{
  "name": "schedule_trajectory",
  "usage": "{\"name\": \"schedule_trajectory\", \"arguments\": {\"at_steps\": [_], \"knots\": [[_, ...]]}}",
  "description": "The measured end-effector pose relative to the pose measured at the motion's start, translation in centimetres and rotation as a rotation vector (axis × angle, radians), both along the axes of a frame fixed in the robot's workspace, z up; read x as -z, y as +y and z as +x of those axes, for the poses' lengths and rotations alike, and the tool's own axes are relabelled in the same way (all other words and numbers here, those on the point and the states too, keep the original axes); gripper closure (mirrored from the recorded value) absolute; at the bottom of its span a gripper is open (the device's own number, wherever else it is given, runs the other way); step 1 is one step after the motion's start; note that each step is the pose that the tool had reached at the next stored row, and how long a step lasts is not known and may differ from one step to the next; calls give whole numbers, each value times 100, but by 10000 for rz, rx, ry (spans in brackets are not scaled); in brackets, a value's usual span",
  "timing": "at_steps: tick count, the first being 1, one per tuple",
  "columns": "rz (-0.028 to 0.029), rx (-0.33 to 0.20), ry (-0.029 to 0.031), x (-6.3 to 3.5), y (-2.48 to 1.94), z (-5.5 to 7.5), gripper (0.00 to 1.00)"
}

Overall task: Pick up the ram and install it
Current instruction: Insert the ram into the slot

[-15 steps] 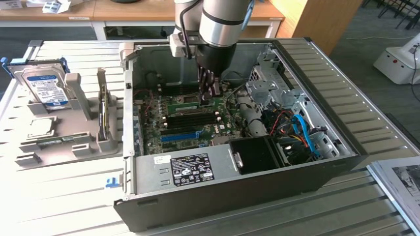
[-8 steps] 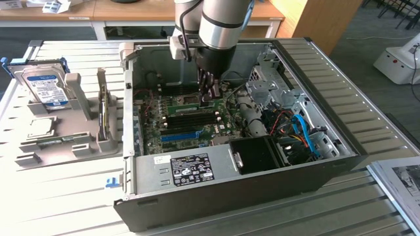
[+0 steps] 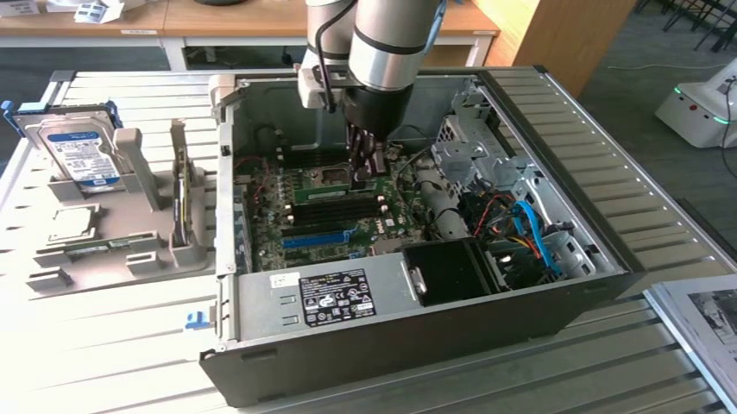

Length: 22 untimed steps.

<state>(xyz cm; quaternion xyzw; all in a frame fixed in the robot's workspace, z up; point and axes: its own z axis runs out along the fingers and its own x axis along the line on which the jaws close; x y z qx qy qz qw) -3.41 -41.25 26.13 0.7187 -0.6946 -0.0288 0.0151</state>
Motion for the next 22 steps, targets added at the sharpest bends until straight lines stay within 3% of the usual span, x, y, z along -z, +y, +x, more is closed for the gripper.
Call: {"name": "schedule_trajectory", "arguments": {"at_steps": [9, 22], "knots": [[1, 1, -11, 67, 0, 0, 89], [1, 76, -11, 71, 0, 0, 89]]}}
